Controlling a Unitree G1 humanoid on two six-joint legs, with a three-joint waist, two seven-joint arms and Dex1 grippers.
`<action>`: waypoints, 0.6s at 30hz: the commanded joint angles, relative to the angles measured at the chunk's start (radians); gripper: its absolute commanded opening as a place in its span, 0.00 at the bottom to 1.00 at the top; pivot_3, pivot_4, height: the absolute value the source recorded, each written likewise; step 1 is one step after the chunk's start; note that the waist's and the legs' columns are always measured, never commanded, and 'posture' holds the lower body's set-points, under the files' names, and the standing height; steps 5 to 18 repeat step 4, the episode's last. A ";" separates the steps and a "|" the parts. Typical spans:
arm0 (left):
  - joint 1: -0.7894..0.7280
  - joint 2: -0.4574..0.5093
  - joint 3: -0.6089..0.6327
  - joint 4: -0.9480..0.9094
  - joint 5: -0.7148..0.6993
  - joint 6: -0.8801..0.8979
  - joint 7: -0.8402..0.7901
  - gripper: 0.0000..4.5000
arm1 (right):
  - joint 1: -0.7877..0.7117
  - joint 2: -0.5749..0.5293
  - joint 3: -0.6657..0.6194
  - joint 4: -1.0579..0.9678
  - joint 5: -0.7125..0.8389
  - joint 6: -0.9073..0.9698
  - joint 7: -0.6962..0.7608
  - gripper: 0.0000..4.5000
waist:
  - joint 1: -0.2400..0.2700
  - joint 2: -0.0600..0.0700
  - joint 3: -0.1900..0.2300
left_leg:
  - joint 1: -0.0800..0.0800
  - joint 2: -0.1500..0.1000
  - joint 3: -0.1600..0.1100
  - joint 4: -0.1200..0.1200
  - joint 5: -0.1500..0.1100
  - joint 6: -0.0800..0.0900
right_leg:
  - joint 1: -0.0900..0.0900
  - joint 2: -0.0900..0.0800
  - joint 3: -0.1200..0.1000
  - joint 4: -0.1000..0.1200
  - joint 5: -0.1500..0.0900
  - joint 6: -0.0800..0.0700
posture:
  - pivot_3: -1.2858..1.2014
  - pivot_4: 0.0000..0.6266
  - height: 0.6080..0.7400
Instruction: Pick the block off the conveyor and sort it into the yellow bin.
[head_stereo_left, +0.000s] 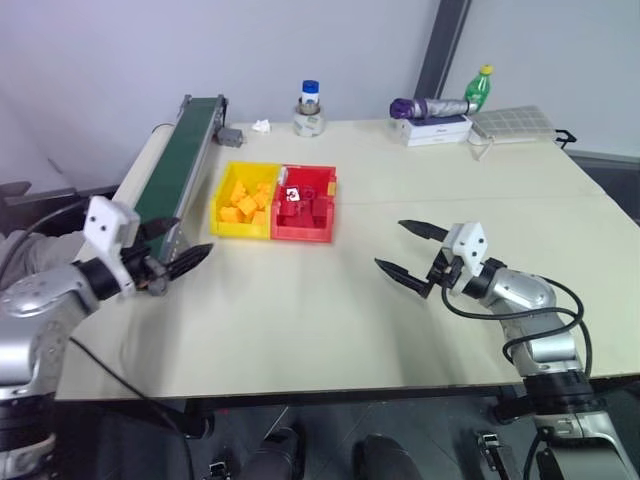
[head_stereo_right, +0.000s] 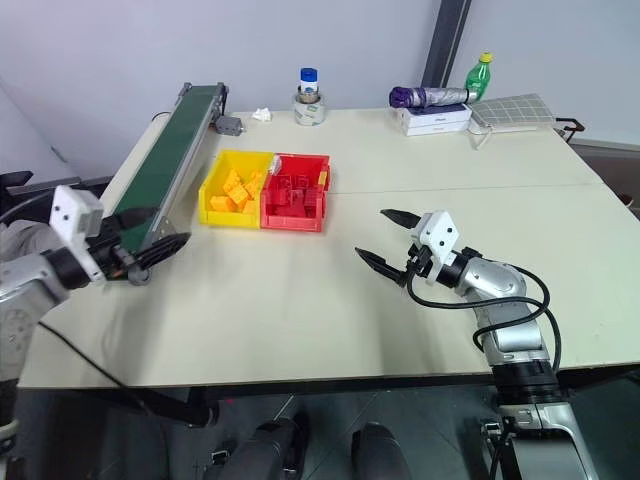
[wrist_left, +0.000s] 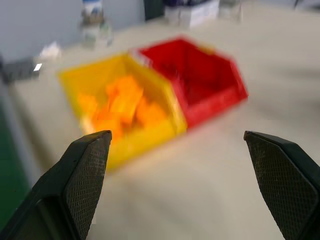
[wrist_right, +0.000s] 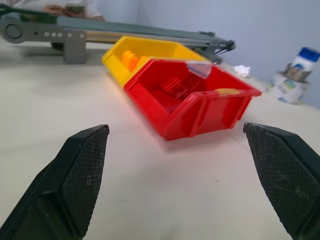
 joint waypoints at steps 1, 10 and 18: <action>0.039 0.040 0.114 0.013 -0.007 -0.020 -0.014 0.99 | -0.045 -0.013 -0.018 0.021 0.002 -0.044 0.026 1.00 | 0.003 0.000 0.000 | 0.000 0.000 0.000 0.000 0.000 0.000 | 0.000 0.000 0.000 0.000 0.000 0.000 | 0.52 0.24 1.00; 0.085 0.033 0.170 0.056 0.002 -0.071 -0.031 0.99 | -0.052 -0.010 -0.014 0.038 -0.003 -0.057 0.036 1.00 | 0.002 0.000 0.000 | 0.000 0.000 0.000 0.000 0.000 0.000 | 0.000 0.000 0.000 -0.001 0.000 0.000 | 0.52 0.24 1.00; 0.085 0.033 0.170 0.056 0.002 -0.071 -0.031 0.99 | -0.052 -0.010 -0.014 0.038 -0.003 -0.057 0.036 1.00 | 0.002 0.000 0.000 | 0.000 0.000 0.000 0.000 0.000 0.000 | 0.000 0.000 0.000 -0.001 0.000 0.000 | 0.52 0.24 1.00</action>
